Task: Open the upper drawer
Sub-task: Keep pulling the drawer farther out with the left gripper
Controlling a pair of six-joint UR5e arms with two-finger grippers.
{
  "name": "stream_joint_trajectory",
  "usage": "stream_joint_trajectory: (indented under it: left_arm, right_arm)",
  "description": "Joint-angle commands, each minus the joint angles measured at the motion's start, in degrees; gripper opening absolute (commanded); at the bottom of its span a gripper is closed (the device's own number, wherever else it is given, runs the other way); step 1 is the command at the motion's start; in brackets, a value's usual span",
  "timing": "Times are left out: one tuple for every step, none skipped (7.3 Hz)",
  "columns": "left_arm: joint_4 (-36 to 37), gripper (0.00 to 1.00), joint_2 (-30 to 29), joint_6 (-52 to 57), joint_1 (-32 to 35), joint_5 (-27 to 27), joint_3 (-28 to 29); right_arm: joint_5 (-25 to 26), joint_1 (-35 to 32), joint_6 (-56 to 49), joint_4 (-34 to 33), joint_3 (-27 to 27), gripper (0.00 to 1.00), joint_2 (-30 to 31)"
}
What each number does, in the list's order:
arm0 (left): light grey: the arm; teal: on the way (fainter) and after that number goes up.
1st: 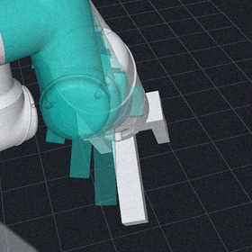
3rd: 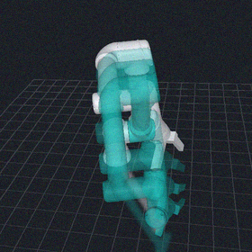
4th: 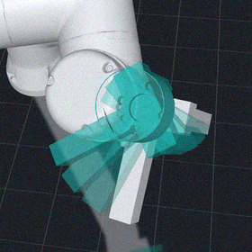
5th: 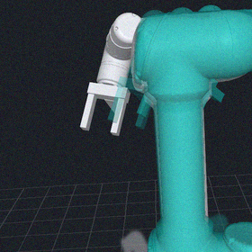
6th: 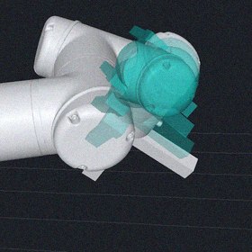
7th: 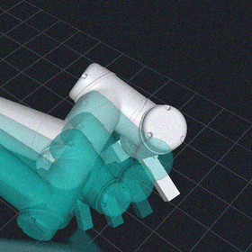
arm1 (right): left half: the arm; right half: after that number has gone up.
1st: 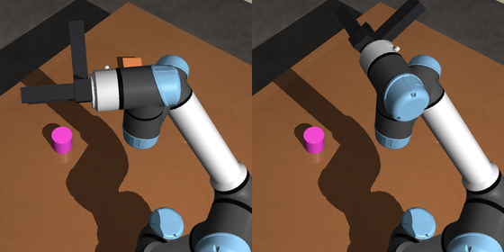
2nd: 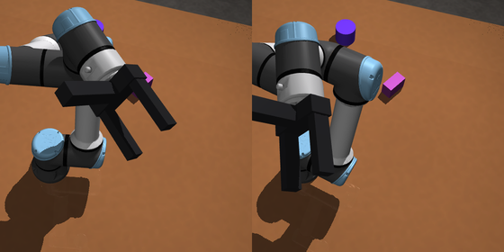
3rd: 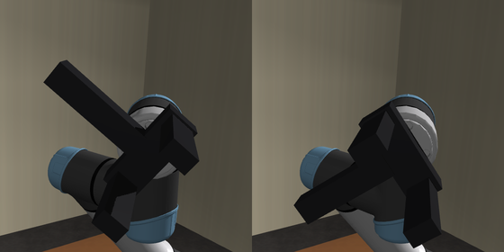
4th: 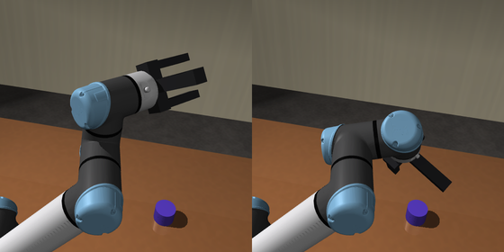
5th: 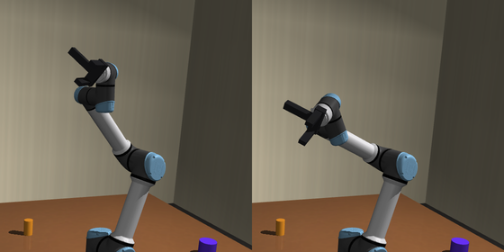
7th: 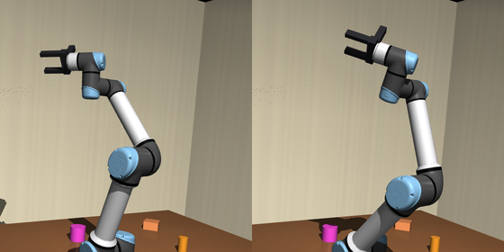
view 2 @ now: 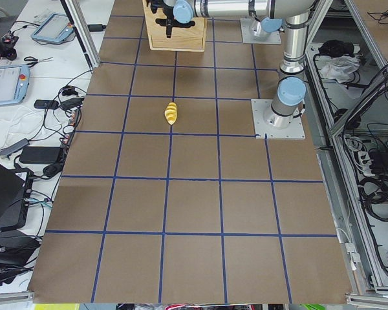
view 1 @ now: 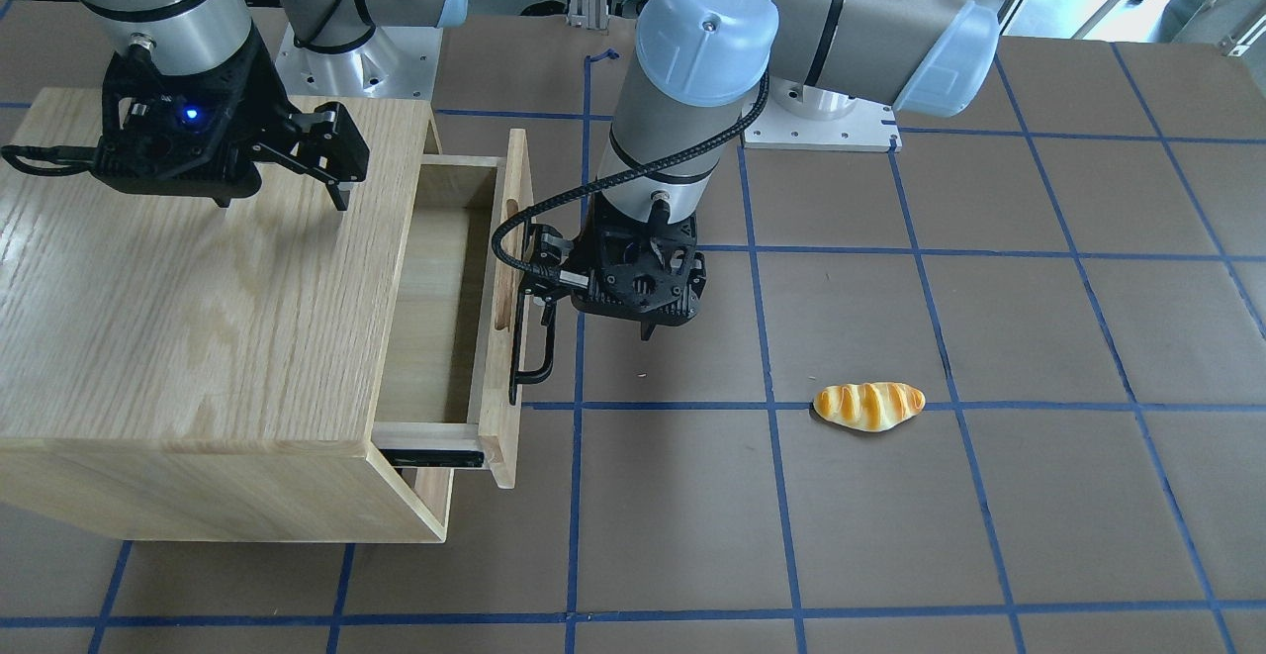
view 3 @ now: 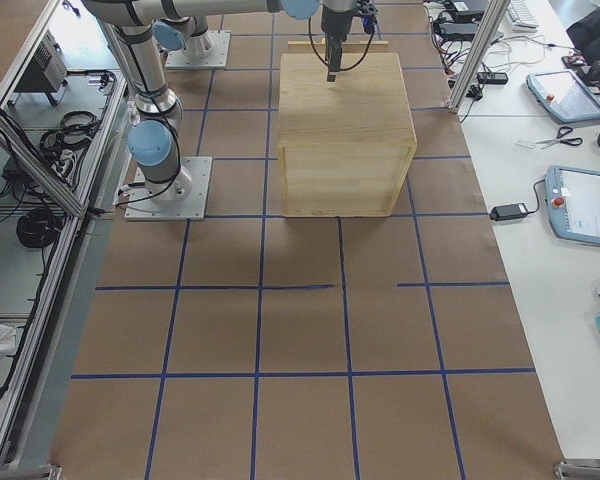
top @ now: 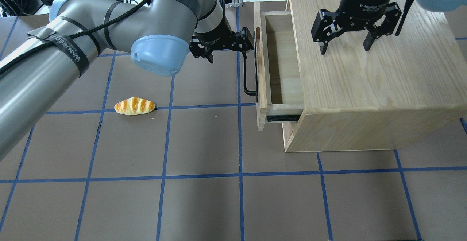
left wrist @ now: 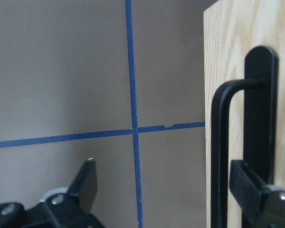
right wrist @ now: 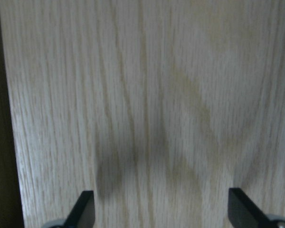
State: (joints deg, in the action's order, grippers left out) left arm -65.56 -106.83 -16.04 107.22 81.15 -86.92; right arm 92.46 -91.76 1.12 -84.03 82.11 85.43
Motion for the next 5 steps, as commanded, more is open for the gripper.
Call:
stream_joint_trajectory:
  left_arm:
    - [0.1,1.00,-0.4,0.4,-0.1,0.1,0.0]
    - [0.1,1.00,-0.4,0.6,-0.1,0.2,0.0]
    - [0.1,1.00,-0.5,0.7,-0.1,0.4,0.0]
    - [0.0,1.00,-0.4,1.6,-0.2,0.8,0.0]
    - [0.0,1.00,-0.2,2.5,-0.4,0.9,0.1]
  right_arm:
    - [0.0,0.0,0.0,0.0,0.0,1.00,0.0]
    - [0.0,0.0,-0.1,0.0,0.1,1.00,0.0]
    - [0.0,0.0,-0.1,0.0,0.0,1.00,0.0]
    - [0.0,0.0,0.0,0.0,0.0,1.00,0.0]
    - [0.0,0.0,-0.1,0.0,0.0,1.00,0.0]
